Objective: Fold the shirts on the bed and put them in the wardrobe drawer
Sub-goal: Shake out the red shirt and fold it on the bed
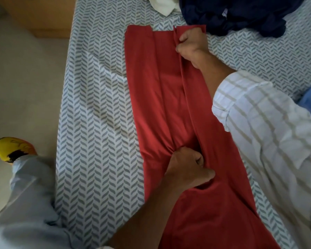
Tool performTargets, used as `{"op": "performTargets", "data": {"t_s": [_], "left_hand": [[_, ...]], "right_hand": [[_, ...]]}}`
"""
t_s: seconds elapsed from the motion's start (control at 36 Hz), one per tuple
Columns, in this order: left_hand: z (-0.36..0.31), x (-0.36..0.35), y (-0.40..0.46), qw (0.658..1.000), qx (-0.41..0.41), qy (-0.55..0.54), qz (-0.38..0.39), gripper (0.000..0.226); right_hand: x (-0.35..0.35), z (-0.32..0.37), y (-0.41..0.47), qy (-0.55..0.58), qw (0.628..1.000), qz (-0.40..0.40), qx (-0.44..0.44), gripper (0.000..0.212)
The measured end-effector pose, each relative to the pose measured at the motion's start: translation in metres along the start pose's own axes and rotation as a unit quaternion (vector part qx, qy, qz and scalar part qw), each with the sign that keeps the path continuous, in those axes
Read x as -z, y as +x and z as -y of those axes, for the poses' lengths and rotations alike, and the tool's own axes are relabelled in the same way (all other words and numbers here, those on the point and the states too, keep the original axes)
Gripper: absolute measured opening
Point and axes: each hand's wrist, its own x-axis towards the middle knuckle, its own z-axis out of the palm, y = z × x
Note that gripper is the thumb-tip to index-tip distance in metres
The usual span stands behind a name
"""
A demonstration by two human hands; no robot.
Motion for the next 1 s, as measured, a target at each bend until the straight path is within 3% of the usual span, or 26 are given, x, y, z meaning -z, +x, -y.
{"op": "performTargets", "data": {"t_s": [0.08,0.22,0.36,0.56,0.67,0.75,0.81,0.89,0.94,1.0], "left_hand": [[0.0,0.0,-0.001,1.0,0.007,0.001,0.002,0.027],[0.001,0.0,0.001,1.0,0.012,0.0,0.0,0.028],[0.004,0.002,0.004,1.0,0.013,0.025,-0.002,0.029],[-0.002,0.003,0.004,0.999,0.042,0.028,0.01,0.029],[-0.006,0.01,0.003,0.998,0.056,0.034,0.026,0.025],[-0.014,0.021,-0.006,0.989,0.069,-0.125,0.033,0.012],[-0.018,0.028,-0.012,0.967,0.066,-0.247,0.013,0.032],[-0.016,0.036,-0.033,0.956,0.008,-0.288,-0.062,0.042],[-0.004,0.035,-0.055,0.966,-0.01,-0.221,-0.136,0.037],[0.013,0.03,-0.079,0.978,0.008,-0.072,-0.195,0.027]], "right_hand": [[-0.002,0.0,0.0,0.061,0.998,-0.013,-0.006,0.029],[-0.005,-0.012,0.0,0.125,0.991,0.041,0.0,0.038],[0.022,-0.015,-0.057,0.099,0.988,0.102,0.063,0.051],[0.049,-0.072,-0.186,0.031,0.988,-0.004,0.153,0.025],[0.068,-0.105,-0.275,0.032,0.994,-0.041,0.094,0.024],[0.083,-0.125,-0.339,0.023,0.999,0.023,0.039,0.036],[0.088,-0.136,-0.375,0.0,0.996,0.063,0.056,0.047],[0.089,-0.147,-0.416,-0.031,0.992,0.091,0.084,0.066],[0.089,-0.152,-0.441,-0.036,0.985,0.085,0.145,0.072],[0.093,-0.159,-0.458,-0.049,0.975,0.097,0.193,0.077]]}}
